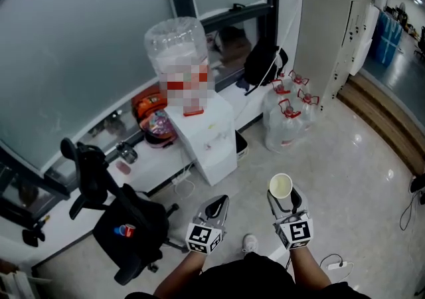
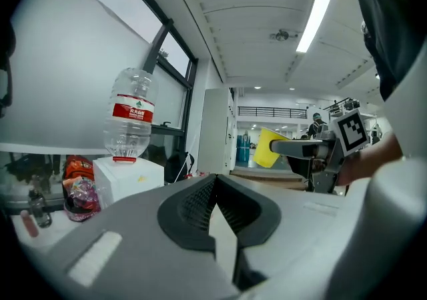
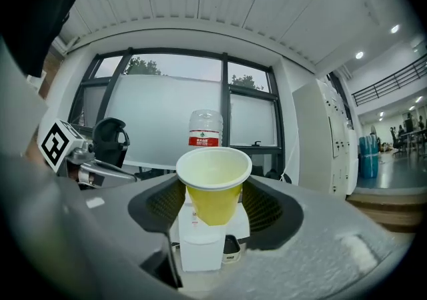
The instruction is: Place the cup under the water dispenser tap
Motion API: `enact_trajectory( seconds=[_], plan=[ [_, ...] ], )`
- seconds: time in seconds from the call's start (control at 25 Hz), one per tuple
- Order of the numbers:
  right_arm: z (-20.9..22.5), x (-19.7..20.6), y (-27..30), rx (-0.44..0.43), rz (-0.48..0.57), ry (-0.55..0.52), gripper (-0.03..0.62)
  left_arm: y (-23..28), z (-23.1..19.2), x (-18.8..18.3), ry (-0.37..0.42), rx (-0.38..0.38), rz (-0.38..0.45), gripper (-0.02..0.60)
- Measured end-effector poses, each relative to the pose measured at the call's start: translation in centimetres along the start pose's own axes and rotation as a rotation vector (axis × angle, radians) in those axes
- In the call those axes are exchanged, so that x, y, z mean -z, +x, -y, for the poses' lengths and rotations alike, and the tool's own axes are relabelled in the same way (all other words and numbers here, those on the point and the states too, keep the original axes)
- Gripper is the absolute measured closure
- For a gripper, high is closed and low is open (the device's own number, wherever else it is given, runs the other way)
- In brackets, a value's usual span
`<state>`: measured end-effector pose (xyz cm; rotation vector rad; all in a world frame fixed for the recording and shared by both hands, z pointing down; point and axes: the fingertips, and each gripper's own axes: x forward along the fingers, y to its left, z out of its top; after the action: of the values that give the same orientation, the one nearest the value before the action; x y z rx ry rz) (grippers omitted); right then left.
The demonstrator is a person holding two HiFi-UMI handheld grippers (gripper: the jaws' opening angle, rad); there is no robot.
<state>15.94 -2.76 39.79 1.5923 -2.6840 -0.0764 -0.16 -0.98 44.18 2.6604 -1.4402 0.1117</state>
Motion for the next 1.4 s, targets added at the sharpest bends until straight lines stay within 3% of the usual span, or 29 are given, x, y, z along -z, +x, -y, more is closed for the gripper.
enact_trajectory(
  seconds=[0.24,0.64,1.12,1.4],
  plan=[
    [2.4,0.8,4.1,-0.069,-0.038,-0.034,0.326,3.0,-2.0,-0.1,-0.004,-0.073,-0.026,0.565],
    [3.0,1.8,9.2,-0.187,-0.057,0.032,0.327,4.3,-4.0,1.3,-0.044,-0.168,-0.088,0.565],
    [-1.0,4.4,14.7,-0.24,-0.143,-0.01,0.326,3.9,-10.2,2.5,-0.099,-0.221,-0.096,0.565],
    [-3.9,4.7,18.7,-0.263,-0.151,-0.049,0.324,2.5,-14.7,1.5,-0.064,-0.239,-0.05,0.565]
  ],
)
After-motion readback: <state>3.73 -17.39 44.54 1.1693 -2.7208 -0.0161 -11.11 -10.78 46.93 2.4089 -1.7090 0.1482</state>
